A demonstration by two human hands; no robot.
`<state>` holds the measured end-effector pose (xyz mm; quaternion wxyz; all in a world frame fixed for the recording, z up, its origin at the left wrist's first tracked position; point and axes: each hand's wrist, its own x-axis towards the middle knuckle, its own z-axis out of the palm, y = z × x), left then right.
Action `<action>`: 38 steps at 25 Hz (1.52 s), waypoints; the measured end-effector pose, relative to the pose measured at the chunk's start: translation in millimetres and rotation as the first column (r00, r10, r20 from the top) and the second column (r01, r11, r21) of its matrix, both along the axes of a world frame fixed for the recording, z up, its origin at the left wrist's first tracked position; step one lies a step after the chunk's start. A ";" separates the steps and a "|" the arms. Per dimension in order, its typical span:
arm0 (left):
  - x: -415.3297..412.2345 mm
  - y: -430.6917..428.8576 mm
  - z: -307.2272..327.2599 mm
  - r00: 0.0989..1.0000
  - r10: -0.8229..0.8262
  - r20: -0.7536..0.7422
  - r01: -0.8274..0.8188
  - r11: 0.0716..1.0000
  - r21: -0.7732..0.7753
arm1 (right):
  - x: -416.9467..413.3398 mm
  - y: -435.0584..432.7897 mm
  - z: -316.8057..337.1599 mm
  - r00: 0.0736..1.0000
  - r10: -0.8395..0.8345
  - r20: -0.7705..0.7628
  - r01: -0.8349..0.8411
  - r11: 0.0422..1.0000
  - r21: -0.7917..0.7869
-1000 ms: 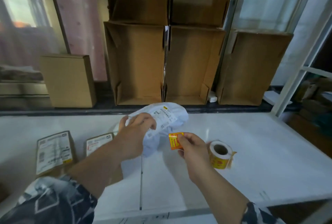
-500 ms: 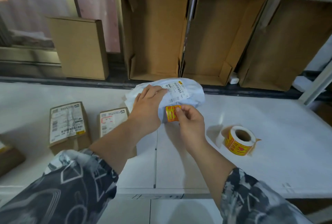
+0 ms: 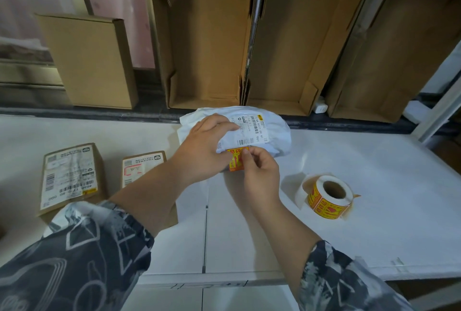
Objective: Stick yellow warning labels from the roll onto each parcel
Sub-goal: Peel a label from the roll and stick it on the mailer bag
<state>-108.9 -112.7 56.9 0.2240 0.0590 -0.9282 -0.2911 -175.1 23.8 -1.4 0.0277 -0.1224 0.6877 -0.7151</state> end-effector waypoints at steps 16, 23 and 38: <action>-18.3 4.2 -16.4 0.990 0.087 -0.109 -0.103 0.983 -0.153 | 2.5 -6.8 4.4 0.995 -0.102 -0.014 0.103 0.991 0.081; -14.6 9.9 -16.9 0.978 0.158 -0.134 -0.196 0.916 -0.350 | 10.6 2.7 9.2 0.987 -0.102 -0.122 0.127 0.966 0.224; -10.7 1.6 -10.5 0.993 0.110 -0.038 -0.116 0.930 -0.348 | -45.4 25.5 13.6 0.436 0.437 -0.787 0.479 0.628 0.614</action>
